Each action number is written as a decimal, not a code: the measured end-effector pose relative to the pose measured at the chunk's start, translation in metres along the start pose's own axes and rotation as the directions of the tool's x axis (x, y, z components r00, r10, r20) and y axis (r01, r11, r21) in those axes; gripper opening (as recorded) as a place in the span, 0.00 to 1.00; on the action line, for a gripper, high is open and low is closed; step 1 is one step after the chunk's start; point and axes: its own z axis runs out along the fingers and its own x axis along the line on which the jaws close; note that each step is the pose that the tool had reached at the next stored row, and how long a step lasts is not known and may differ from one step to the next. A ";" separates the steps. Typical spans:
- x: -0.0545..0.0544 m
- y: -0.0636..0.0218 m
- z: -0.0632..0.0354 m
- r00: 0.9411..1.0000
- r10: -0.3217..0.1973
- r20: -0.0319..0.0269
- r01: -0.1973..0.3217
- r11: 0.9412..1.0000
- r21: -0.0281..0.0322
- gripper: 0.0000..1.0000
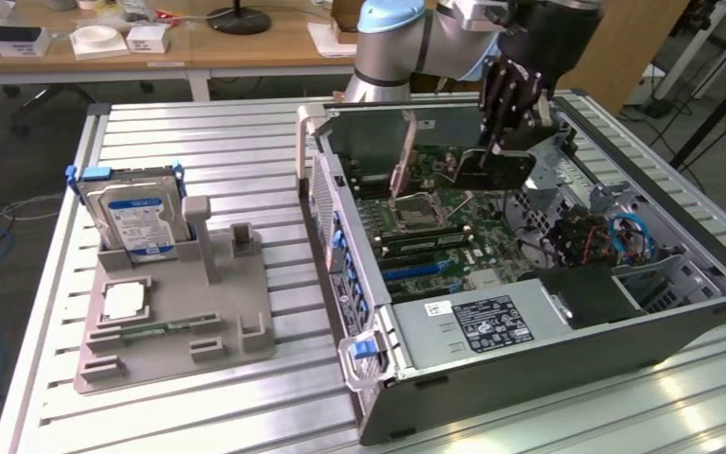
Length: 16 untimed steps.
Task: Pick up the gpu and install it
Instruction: 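Insert the gpu into the slot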
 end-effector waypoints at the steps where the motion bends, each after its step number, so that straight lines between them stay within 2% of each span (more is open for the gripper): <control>1: 0.000 -0.0006 0.0002 1.000 -0.020 -0.001 0.020 1.000 0.000 0.26; 4: 0.000 -0.0011 0.0003 0.999 -0.044 -0.001 0.044 0.999 -0.001 0.26; 12: 0.000 -0.0013 0.0017 0.999 -0.046 -0.001 0.046 0.999 -0.001 0.26; 16: 0.000 -0.0014 0.0070 0.999 -0.052 -0.001 0.052 0.999 0.003 0.26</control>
